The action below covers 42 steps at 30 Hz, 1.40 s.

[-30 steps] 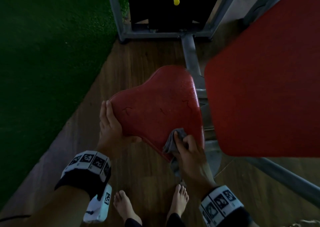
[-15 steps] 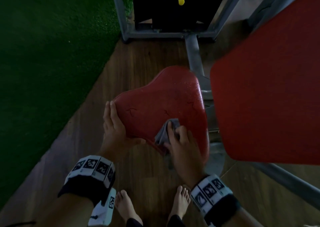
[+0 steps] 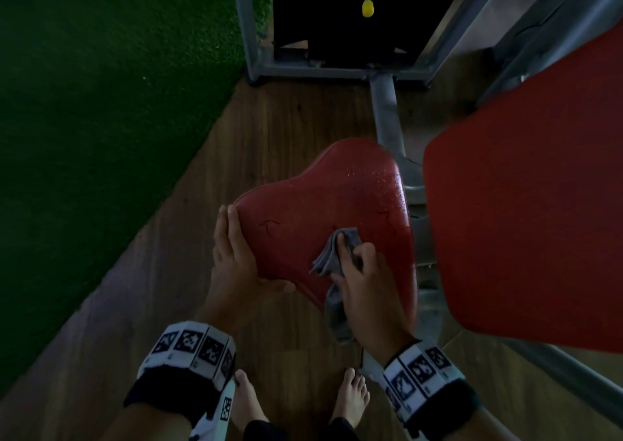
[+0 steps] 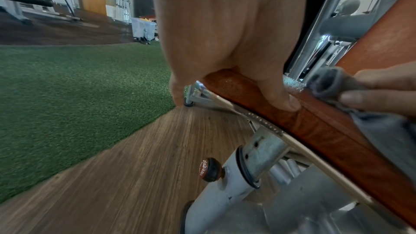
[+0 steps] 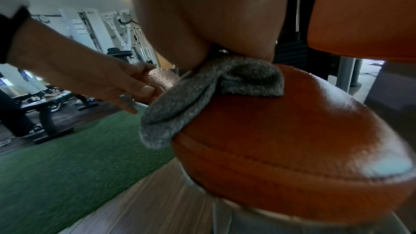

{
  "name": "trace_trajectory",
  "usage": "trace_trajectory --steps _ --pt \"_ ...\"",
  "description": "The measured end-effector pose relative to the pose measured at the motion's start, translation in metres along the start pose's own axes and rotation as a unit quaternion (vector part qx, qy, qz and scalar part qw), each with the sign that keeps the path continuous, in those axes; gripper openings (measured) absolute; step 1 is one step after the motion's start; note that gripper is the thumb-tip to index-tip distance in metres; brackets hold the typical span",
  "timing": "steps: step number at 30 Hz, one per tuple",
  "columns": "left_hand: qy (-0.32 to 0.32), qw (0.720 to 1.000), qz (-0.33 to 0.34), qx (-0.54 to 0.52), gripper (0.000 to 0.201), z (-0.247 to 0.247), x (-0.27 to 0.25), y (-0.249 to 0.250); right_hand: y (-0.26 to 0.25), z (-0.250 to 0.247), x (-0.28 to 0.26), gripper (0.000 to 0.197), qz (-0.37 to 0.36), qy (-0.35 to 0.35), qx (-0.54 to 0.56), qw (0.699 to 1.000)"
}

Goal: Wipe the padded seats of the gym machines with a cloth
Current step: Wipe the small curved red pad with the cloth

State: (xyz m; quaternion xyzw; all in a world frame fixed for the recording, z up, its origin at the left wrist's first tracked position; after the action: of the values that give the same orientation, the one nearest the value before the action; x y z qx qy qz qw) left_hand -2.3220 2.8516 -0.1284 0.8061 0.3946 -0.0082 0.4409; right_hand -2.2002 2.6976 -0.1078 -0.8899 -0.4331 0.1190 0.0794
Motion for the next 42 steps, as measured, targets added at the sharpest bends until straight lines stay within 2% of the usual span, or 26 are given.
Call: trace_trajectory --steps 4,11,17,22,26,30,32,35,38,42 --pt "0.0 1.0 0.008 -0.013 0.151 -0.001 -0.001 -0.001 -0.002 0.001 -0.021 0.066 -0.018 -0.007 -0.009 1.0" --pt "0.008 1.0 0.01 -0.017 0.155 -0.001 0.001 -0.004 -0.001 -0.002 0.014 0.066 -0.017 0.016 0.021 1.0" --pt "0.015 0.999 0.028 -0.014 0.149 -0.001 0.001 -0.002 -0.008 0.001 -0.021 0.064 -0.038 -0.02 0.018 0.999" --pt "0.023 0.999 0.044 -0.022 0.147 -0.001 0.001 -0.001 -0.004 -0.007 0.006 0.062 0.002 0.021 0.021 1.0" --pt "0.027 0.999 0.032 -0.029 0.147 0.0 0.0 -0.004 -0.015 0.004 0.007 0.062 0.042 -0.009 0.044 0.998" --pt "0.017 0.999 0.037 -0.025 0.146 0.001 0.002 -0.006 -0.033 0.019 -0.034 0.063 -0.024 -0.044 0.029 0.998" --pt "0.021 0.999 0.033 -0.032 0.147 0.0 0.003 -0.007 -0.03 0.024 -0.038 0.062 -0.037 -0.056 0.023 0.997" --pt "0.021 0.998 0.039 -0.034 0.145 0.0 0.001 -0.005 -0.025 0.024 -0.018 0.055 -0.046 -0.081 0.052 0.994" --pt "0.024 0.998 0.048 -0.031 0.138 -0.001 -0.001 -0.004 -0.025 0.015 0.015 0.054 -0.077 -0.069 0.045 0.994" --pt "0.027 0.997 0.036 -0.065 0.151 -0.004 -0.002 -0.003 -0.013 0.005 0.081 0.055 -0.074 -0.043 0.015 0.996"
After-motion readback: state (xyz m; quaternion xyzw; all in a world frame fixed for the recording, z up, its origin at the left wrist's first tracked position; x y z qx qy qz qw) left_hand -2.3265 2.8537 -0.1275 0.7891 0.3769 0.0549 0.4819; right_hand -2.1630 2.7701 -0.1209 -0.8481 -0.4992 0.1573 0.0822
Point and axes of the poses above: each hand's wrist, its own x-axis towards the middle knuckle, its own z-axis out of the palm, y = z × x, the point moved 10 cm from there along x, towards the middle knuckle, and after that the axes turned 5 degrees about -x, right-handed, at the moved point
